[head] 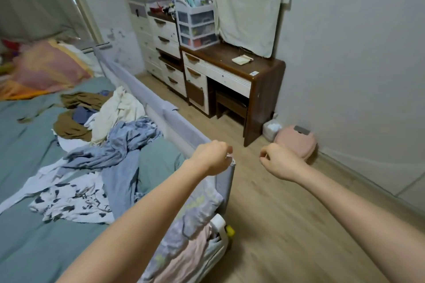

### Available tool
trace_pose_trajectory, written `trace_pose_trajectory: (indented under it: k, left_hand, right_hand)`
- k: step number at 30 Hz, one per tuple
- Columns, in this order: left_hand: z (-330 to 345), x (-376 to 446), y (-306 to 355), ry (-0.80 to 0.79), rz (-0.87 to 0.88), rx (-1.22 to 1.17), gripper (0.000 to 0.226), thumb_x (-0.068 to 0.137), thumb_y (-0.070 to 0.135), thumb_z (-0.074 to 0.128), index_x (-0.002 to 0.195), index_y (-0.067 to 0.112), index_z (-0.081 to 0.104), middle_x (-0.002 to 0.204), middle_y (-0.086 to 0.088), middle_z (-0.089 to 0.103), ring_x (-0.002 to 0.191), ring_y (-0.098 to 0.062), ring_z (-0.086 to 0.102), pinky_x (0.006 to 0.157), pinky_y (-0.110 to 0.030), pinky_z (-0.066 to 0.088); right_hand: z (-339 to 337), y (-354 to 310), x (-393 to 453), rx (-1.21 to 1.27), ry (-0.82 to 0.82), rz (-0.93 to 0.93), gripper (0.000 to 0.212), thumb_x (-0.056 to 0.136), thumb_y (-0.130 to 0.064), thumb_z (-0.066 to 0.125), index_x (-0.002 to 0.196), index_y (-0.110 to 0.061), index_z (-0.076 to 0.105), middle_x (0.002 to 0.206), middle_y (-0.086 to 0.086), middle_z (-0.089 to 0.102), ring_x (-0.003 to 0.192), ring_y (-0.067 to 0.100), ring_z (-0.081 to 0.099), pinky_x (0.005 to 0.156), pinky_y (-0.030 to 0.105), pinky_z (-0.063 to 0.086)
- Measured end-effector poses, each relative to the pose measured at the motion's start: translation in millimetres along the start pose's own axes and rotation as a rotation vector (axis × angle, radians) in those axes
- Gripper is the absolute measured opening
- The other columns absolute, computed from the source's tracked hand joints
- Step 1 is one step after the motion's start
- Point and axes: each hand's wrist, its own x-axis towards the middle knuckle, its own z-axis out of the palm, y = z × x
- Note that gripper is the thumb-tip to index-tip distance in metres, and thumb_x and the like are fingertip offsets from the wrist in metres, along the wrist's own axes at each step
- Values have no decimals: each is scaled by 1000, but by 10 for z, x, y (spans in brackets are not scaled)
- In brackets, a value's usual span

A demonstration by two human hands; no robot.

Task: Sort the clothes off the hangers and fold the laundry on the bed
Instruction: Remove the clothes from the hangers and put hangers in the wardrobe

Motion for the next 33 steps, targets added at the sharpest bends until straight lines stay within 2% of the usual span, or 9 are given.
trace_pose_trajectory:
  k: [4,11,16,20,23,25,27,31,33]
  left_hand:
    - [-94,735,-138,37,-52,-37,34,99,34,43,129,22,54,122,-3,63,108,-27,59,80,-33,46]
    - [-190,2219,-775,10,-168,-22,35,97,36,43,128,23,54,122,-2,62,110,-27,58,81,-37,47]
    - [-503,3018,-1307,-1,-290,-33,38,98,37,43,132,23,52,127,-4,59,113,-27,57,86,-37,48]
    - [-635,3242,-1711,-2,-416,-57,37,98,35,43,131,22,52,123,-4,61,110,-27,58,81,-36,48]
    - [-670,3302,-2049,9,-558,-94,26,96,29,44,112,14,58,113,-9,62,103,-31,59,73,-34,45]
    - [-656,3301,-2278,27,-665,-125,19,95,26,44,100,12,57,106,-9,63,99,-31,60,74,-36,50]
    - [-648,3282,-2450,39,-787,-156,21,96,24,45,105,12,59,108,-8,63,98,-29,60,77,-40,53]
    - [-641,3220,-2691,24,-1013,-204,35,99,29,43,131,19,52,126,-7,60,109,-29,58,83,-39,51]
    - [-596,3178,-2782,25,-1104,-223,37,99,31,42,135,22,49,128,-5,59,111,-27,57,81,-38,50]
  right_hand:
    - [-185,289,775,11,-12,-55,23,90,-20,46,89,-16,69,91,6,69,83,24,64,74,41,55]
    - [-363,489,2415,5,-77,-180,21,89,-20,45,81,-21,64,90,1,69,81,20,64,75,39,56]
    - [-657,386,3510,-23,-104,-301,23,95,-20,46,99,-15,68,96,2,66,85,17,63,73,34,55]
    - [-689,154,4336,-37,-153,-430,24,94,-21,47,102,-14,69,101,6,68,91,22,64,79,42,55]
    - [-605,-115,4927,-69,-190,-560,26,93,-24,46,102,-15,69,102,8,68,93,26,64,81,43,54]
    - [-531,-302,5301,-85,-208,-667,26,94,-25,46,102,-15,69,102,8,68,94,27,63,81,41,53]
    - [-467,-489,5630,-91,-233,-773,25,94,-24,46,101,-16,69,103,8,68,96,28,63,82,40,52]
    - [-359,-899,6213,-100,-308,-936,24,91,-23,47,99,-19,69,101,9,70,98,31,63,83,39,52]
    - [-292,-1118,6458,-100,-333,-1012,23,91,-24,47,98,-19,69,102,9,70,99,31,62,83,37,51]
